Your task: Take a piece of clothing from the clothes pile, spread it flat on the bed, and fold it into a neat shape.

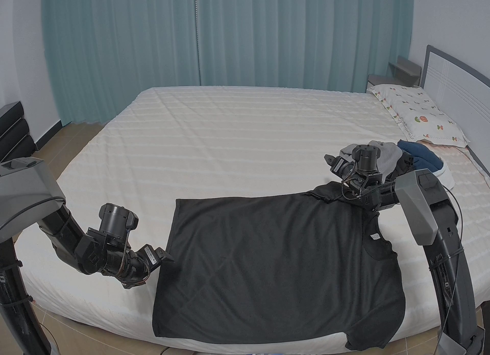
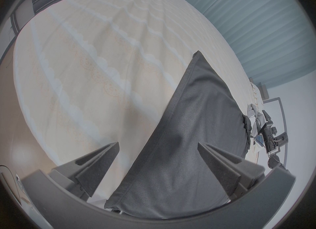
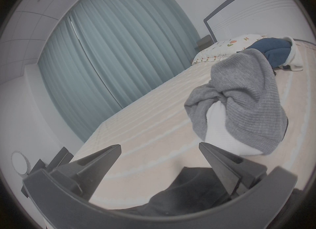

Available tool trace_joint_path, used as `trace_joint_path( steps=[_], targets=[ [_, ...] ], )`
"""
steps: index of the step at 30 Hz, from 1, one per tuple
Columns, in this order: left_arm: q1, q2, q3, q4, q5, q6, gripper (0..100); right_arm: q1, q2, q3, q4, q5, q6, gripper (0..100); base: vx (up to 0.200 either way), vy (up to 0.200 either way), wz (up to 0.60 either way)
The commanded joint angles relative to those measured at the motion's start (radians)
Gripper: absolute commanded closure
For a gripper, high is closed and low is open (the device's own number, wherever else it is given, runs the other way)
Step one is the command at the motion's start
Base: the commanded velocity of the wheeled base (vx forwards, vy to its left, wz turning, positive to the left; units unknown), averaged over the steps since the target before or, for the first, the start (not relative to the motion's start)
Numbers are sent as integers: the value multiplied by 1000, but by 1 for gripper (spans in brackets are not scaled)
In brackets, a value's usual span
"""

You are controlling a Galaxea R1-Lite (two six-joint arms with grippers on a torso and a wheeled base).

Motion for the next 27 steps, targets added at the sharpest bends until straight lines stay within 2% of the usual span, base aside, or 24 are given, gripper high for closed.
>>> trace_joint_path(
  steps=[1,7,8,11,17,24,27],
  targets=[
    [1,2,0,-1,0,0,0,-23,-112,133,32,21,7,0,0,0,0],
    [0,2,0,-1,-2,0,0,-17,-261,381,38,152,20,0,0,0,0],
    [0,2,2,-1,-2,0,0,-13,-290,433,41,194,20,0,0,0,0],
    [0,2,2,1,-2,0,0,-4,-313,492,62,234,22,0,0,0,0],
    [0,4,2,-1,-2,0,0,8,-256,469,134,235,27,0,0,0,0],
    [0,8,2,-1,-2,0,0,8,-156,364,147,214,33,0,0,0,0],
    [-2,18,0,-1,-2,1,0,5,-118,294,193,198,33,0,0,0,0]
  ],
)
